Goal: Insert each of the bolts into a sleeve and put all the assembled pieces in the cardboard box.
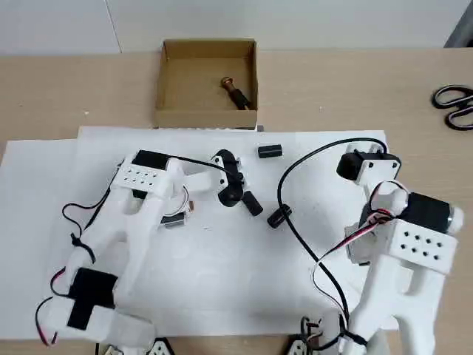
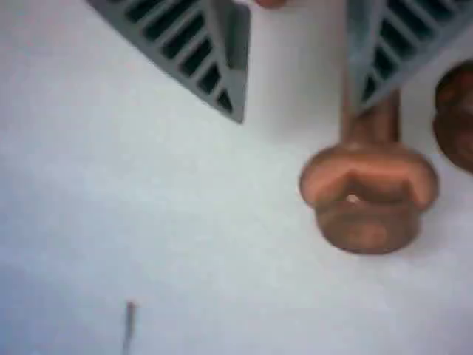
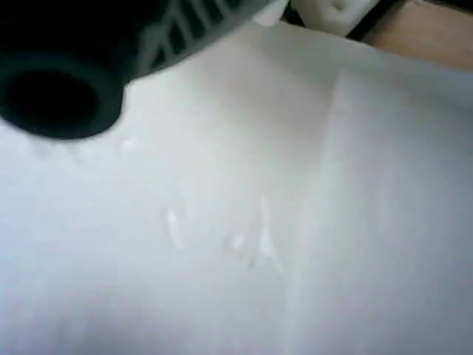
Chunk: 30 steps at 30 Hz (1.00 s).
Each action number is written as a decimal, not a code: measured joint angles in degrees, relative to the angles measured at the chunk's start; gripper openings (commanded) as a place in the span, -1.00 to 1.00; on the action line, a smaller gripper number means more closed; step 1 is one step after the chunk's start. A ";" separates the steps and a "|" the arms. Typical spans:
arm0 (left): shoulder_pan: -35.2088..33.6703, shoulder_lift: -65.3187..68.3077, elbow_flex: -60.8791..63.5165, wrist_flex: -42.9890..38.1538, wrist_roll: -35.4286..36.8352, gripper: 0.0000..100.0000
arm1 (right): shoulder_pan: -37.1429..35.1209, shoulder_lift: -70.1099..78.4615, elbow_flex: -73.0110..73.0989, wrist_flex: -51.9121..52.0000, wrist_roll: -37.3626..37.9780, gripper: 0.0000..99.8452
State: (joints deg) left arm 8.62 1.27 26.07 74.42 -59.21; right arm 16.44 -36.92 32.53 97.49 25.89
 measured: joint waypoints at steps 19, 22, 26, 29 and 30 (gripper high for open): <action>0.26 5.10 -0.09 -3.25 0.00 -0.99 | 0.00 0.00 0.00 0.00 0.00 -0.99; 0.26 5.63 -2.46 -0.62 0.00 -0.99 | 0.00 0.00 0.00 0.00 0.00 -0.99; 0.18 5.80 -4.66 -0.26 0.00 -0.99 | 0.00 0.00 0.00 0.00 0.00 -0.99; 0.00 5.80 -5.89 -0.35 0.00 -0.99 | 0.00 0.00 0.00 0.00 0.00 -0.99; 0.00 5.80 -6.07 -0.35 0.00 -0.99 | 0.00 0.00 0.00 0.00 0.00 -0.99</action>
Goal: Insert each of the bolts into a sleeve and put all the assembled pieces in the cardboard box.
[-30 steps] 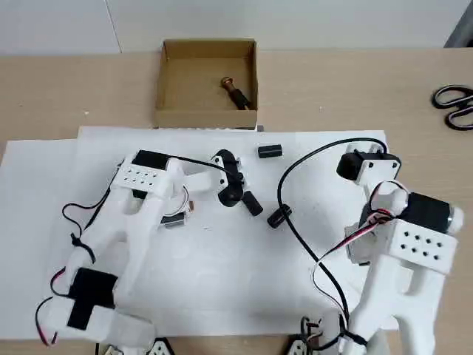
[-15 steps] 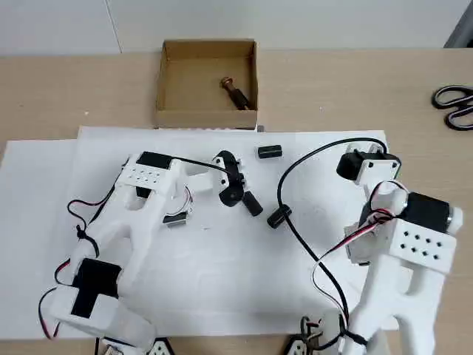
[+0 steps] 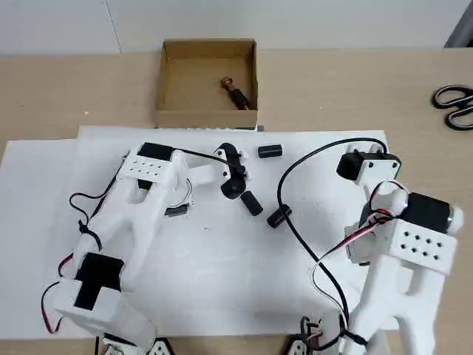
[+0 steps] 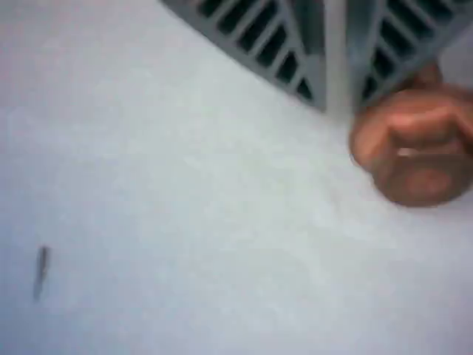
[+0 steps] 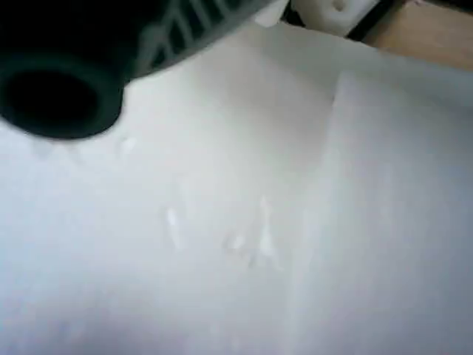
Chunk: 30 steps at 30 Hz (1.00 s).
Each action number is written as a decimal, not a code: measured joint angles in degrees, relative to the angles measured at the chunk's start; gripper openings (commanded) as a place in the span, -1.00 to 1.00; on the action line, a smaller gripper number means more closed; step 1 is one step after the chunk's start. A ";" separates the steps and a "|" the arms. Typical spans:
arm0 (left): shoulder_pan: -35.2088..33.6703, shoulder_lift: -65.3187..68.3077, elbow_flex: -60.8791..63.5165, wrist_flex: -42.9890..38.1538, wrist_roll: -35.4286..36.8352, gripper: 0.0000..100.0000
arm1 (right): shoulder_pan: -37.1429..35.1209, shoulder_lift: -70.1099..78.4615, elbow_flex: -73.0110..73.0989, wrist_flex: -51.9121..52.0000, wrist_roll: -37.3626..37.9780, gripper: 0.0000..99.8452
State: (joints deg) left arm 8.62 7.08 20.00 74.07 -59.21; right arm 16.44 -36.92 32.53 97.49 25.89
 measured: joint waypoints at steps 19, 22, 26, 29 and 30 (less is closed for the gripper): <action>0.00 0.35 -9.76 12.57 0.00 -0.89 | 0.00 0.00 0.00 0.00 -0.26 -0.99; 0.00 0.35 -9.76 12.04 0.00 -0.80 | 0.00 0.00 0.00 0.00 -0.26 -0.99; 0.00 0.35 -9.76 11.78 0.00 -0.80 | 0.00 0.00 0.00 0.00 -0.26 -0.99; -0.44 0.53 -9.76 10.11 0.00 -0.79 | 0.00 0.00 0.00 0.00 -0.26 -0.99; -0.79 0.70 -9.76 9.41 0.00 -0.79 | 0.00 0.00 0.00 0.00 -0.26 -0.99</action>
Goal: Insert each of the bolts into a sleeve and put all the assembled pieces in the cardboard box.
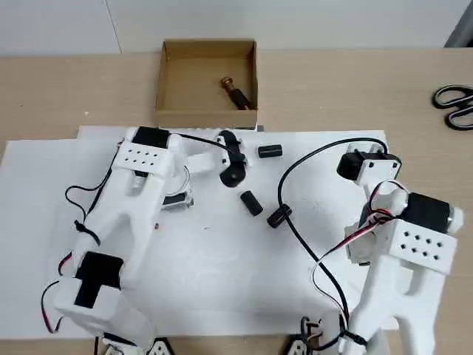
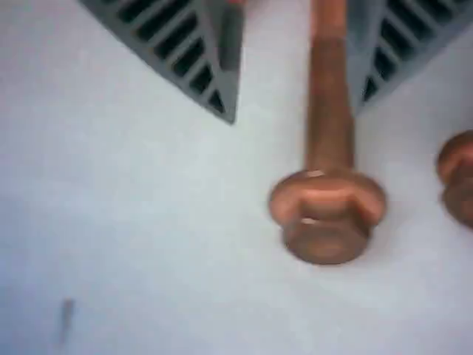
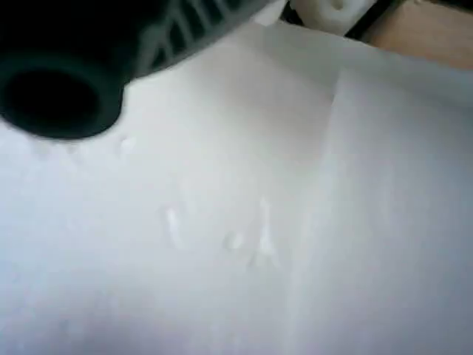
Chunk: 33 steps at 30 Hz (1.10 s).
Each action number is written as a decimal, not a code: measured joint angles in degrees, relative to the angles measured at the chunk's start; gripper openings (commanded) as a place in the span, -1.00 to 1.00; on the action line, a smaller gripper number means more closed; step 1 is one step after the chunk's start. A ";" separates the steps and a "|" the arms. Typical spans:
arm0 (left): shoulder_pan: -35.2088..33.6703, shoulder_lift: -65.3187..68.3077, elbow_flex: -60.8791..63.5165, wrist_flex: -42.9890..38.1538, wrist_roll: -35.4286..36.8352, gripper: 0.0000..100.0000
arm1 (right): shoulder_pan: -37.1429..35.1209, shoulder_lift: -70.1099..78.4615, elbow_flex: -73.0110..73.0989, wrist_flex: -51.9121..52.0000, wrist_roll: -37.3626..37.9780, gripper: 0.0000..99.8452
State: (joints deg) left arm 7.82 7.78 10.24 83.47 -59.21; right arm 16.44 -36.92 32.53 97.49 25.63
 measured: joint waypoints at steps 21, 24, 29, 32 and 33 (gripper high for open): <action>0.44 12.22 -1.32 -3.52 0.09 -0.99 | 0.00 0.00 0.00 0.00 0.00 -0.99; 0.44 12.31 -1.32 -3.52 0.09 -0.99 | 0.00 0.00 0.00 0.00 0.00 -0.99; 0.44 12.13 -1.32 -3.52 0.09 -0.99 | 0.00 0.00 0.00 0.00 0.00 -0.99; 0.44 10.55 -1.23 -2.29 0.09 -0.99 | 0.00 0.00 0.00 0.00 0.00 -0.99; 0.35 9.76 -1.23 -1.32 0.09 -0.99 | 0.00 0.00 0.00 0.00 0.00 -0.99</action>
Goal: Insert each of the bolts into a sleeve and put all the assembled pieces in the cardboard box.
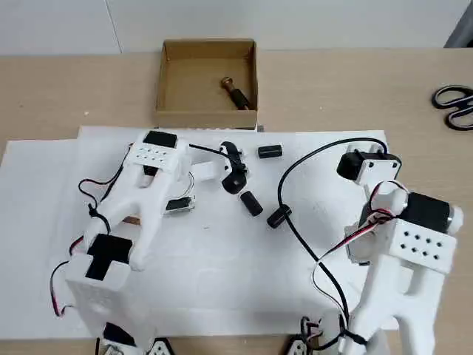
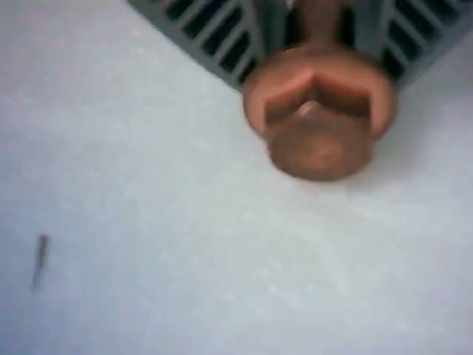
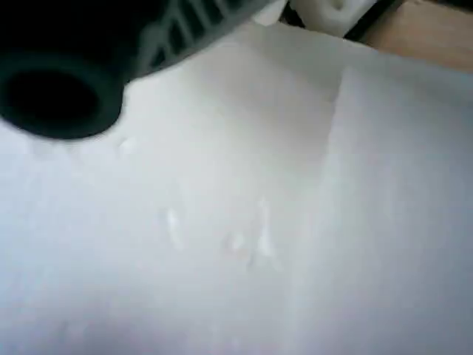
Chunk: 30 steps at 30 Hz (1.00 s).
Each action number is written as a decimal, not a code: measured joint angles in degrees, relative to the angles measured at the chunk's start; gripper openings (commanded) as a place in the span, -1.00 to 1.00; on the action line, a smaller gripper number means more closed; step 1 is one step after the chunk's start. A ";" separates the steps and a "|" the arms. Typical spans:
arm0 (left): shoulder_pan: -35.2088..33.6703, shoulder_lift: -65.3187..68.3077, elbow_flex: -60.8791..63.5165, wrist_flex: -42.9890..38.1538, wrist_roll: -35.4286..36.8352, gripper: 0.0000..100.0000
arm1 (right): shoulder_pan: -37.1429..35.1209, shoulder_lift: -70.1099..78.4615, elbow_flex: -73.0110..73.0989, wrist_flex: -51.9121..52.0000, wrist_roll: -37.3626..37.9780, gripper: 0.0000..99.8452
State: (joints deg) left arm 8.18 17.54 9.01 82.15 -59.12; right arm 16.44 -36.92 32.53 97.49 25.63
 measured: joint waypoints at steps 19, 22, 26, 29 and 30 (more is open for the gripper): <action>2.90 -29.80 -0.79 10.46 20.48 -0.99 | -9.67 -15.03 -0.44 0.26 0.00 -0.99; 2.90 -32.44 -0.79 11.60 27.60 -0.99 | -13.01 -18.99 -0.44 0.26 0.00 -0.99; 2.90 -38.24 -0.79 11.87 29.36 -0.99 | -18.11 -24.09 -0.44 0.09 0.00 -0.99; 2.90 -43.96 -0.79 10.02 29.89 -0.99 | -20.75 -26.73 -0.35 -2.99 0.00 -0.99; 2.90 -45.98 -0.53 9.05 30.15 -0.99 | -21.10 -27.52 0.18 -4.57 0.00 -0.99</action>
State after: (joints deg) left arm 11.08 -28.44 8.48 91.21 -28.97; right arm -4.66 -64.44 32.70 92.92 25.63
